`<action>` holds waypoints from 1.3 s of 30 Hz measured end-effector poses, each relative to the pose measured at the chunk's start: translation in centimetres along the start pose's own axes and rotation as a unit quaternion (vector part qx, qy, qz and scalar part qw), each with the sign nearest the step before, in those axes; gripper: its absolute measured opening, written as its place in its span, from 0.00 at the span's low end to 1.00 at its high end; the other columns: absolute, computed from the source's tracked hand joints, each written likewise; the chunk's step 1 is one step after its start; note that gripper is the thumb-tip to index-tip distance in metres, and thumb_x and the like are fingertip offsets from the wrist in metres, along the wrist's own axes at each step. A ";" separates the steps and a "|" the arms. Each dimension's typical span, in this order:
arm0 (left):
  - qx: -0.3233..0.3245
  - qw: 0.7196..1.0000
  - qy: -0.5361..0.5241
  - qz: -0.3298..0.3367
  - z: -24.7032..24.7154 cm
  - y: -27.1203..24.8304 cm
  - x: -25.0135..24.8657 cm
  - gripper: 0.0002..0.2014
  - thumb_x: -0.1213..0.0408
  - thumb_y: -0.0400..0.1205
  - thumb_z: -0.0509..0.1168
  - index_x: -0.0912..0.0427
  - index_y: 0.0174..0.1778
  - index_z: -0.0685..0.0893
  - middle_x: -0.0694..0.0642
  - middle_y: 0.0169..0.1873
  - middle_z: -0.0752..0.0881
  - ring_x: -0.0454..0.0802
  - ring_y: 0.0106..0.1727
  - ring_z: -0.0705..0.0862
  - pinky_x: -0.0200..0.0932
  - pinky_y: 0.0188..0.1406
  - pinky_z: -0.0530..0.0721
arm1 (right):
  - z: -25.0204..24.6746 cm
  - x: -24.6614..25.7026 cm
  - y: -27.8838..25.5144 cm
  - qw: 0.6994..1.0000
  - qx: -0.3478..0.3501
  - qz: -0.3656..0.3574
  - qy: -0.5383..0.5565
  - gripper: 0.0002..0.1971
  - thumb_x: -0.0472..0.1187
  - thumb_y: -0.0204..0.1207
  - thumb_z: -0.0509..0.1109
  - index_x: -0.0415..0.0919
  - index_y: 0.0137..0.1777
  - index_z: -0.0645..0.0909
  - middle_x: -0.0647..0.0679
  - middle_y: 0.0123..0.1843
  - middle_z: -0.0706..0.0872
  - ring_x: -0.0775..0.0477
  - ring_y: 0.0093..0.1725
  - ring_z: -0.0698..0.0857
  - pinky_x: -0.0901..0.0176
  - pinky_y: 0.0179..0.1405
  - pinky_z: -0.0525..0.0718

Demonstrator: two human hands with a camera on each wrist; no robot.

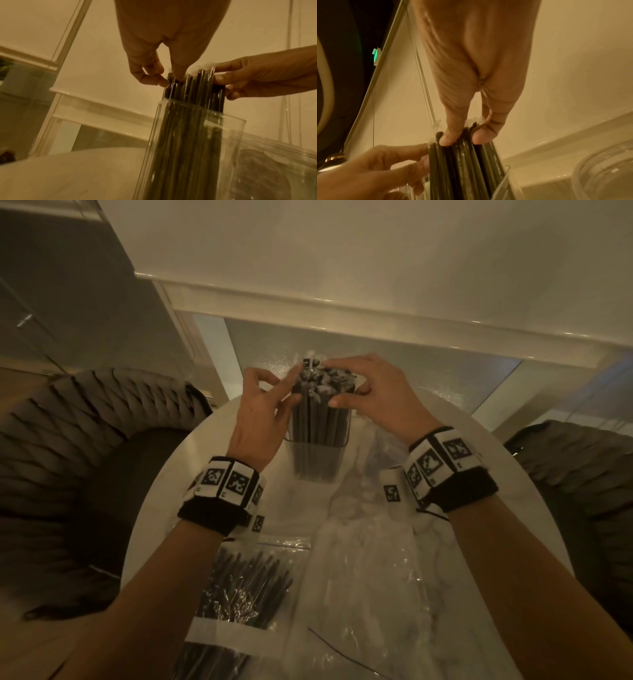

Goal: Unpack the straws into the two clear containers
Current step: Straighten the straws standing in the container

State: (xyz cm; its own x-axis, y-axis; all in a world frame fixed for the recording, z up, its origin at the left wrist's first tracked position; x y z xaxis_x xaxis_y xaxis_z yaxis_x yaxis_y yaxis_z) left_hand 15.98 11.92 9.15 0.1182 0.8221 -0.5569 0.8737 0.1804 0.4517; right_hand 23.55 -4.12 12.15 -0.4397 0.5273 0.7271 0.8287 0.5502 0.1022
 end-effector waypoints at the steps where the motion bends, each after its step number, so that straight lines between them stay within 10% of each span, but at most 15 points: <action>1: 0.002 1.000 -0.005 -0.012 0.2 -0.2 0.2 0.24 0.68 0.82 0.65 0.53 0.76 0.73 0.67 0.58 0.73 0.48 0.48 0.75 0.40 0.60 0.79 | 0.0 0.0 0.0 1.000 -0.002 -0.002 -0.001 0.29 0.46 0.66 0.78 0.53 0.69 0.78 0.44 0.64 0.79 0.44 0.62 0.79 0.41 0.64 0.80; 5: -0.009 0.996 -0.070 -0.055 0.3 -0.4 0.4 0.30 0.63 0.84 0.64 0.53 0.81 0.62 0.64 0.67 0.68 0.49 0.60 0.78 0.31 0.61 0.73 | -0.1 -0.1 -0.4 0.999 -0.024 -0.010 -0.019 0.34 0.48 0.68 0.77 0.50 0.75 0.72 0.42 0.71 0.73 0.44 0.67 0.75 0.41 0.70 0.75; 7: 0.023 0.992 -0.117 -0.049 0.4 -0.2 -0.4 0.34 0.58 0.84 0.63 0.57 0.83 0.53 0.63 0.77 0.60 0.38 0.74 0.63 0.21 0.70 0.61 | 0.3 -0.2 -0.7 0.997 -0.027 -0.024 -0.074 0.36 0.51 0.72 0.73 0.52 0.79 0.63 0.41 0.79 0.64 0.38 0.78 0.64 0.42 0.77 0.62; 10: 0.153 0.981 -0.118 -0.013 1.1 1.6 -0.8 0.48 0.49 0.77 0.69 0.56 0.84 0.45 0.56 0.84 0.47 0.35 0.80 0.46 0.28 0.76 0.51 | 1.7 0.0 -0.9 0.991 0.014 -0.051 -0.122 0.37 0.49 0.78 0.67 0.49 0.82 0.53 0.39 0.85 0.48 0.35 0.84 0.47 0.40 0.81 0.50; 13: 0.254 0.956 -0.147 0.003 1.6 3.9 -0.9 0.56 0.42 0.66 0.74 0.51 0.84 0.46 0.51 0.84 0.52 0.44 0.83 0.53 0.40 0.78 0.59 | 1.9 0.4 -0.3 0.989 0.052 -0.059 -0.123 0.35 0.48 0.81 0.63 0.45 0.83 0.51 0.41 0.86 0.45 0.38 0.84 0.43 0.46 0.81 0.48; 20: 0.264 0.954 -0.140 -0.020 2.6 5.1 -0.1 0.47 0.53 0.67 0.79 0.50 0.81 0.63 0.49 0.75 0.73 0.42 0.73 0.73 0.46 0.76 0.71 | 2.0 -0.1 0.7 0.990 0.073 -0.067 -0.098 0.29 0.47 0.83 0.59 0.38 0.81 0.58 0.41 0.83 0.59 0.42 0.84 0.53 0.54 0.81 0.55; 25: 0.242 0.942 -0.219 -0.084 2.2 4.7 0.9 0.51 0.49 0.66 0.75 0.47 0.82 0.55 0.49 0.81 0.61 0.42 0.77 0.62 0.31 0.69 0.66 | 1.1 -0.1 0.4 0.996 0.043 -0.064 -0.036 0.26 0.47 0.83 0.60 0.40 0.79 0.64 0.41 0.82 0.62 0.45 0.83 0.57 0.53 0.83 0.56; 28: 0.198 0.935 -0.264 -0.127 1.4 3.6 1.5 0.51 0.46 0.65 0.79 0.42 0.81 0.56 0.47 0.80 0.61 0.39 0.77 0.58 0.41 0.74 0.62 | -1.5 0.2 -1.4 0.989 -0.122 -0.069 0.036 0.20 0.37 0.82 0.61 0.40 0.73 0.74 0.46 0.77 0.73 0.53 0.78 0.68 0.76 0.75 0.61; 31: 0.175 0.926 -0.291 -0.166 1.2 2.5 1.6 0.47 0.47 0.67 0.74 0.43 0.80 0.59 0.48 0.79 0.64 0.39 0.77 0.61 0.44 0.74 0.64 | -2.1 0.2 -4.6 0.960 -0.263 -0.042 0.089 0.16 0.25 0.71 0.59 0.34 0.55 0.82 0.46 0.55 0.87 0.59 0.50 0.84 0.81 0.47 0.76; 39: 0.207 0.946 -0.230 -0.100 2.2 3.0 0.4 0.56 0.41 0.59 0.79 0.43 0.81 0.56 0.48 0.81 0.61 0.44 0.81 0.61 0.52 0.80 0.65 | 2.9 -1.2 -6.8 0.984 -0.158 0.025 0.073 0.14 0.33 0.70 0.74 0.36 0.55 0.79 0.47 0.49 0.83 0.55 0.39 0.82 0.78 0.37 0.78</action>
State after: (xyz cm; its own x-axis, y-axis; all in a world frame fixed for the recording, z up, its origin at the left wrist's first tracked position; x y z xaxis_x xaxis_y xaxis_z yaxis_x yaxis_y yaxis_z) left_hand 19.71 11.58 8.79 0.0412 0.4547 -0.8897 0.9989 0.0010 0.0468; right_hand 17.47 -6.61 8.58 -0.3604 0.4366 0.8243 0.9245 0.2845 0.2536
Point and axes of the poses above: each hand's wrist, its own y-axis towards the middle knuckle, its own z-axis out of the palm, x = y × z, the point moved 5 cm from there along y, towards the middle knuckle
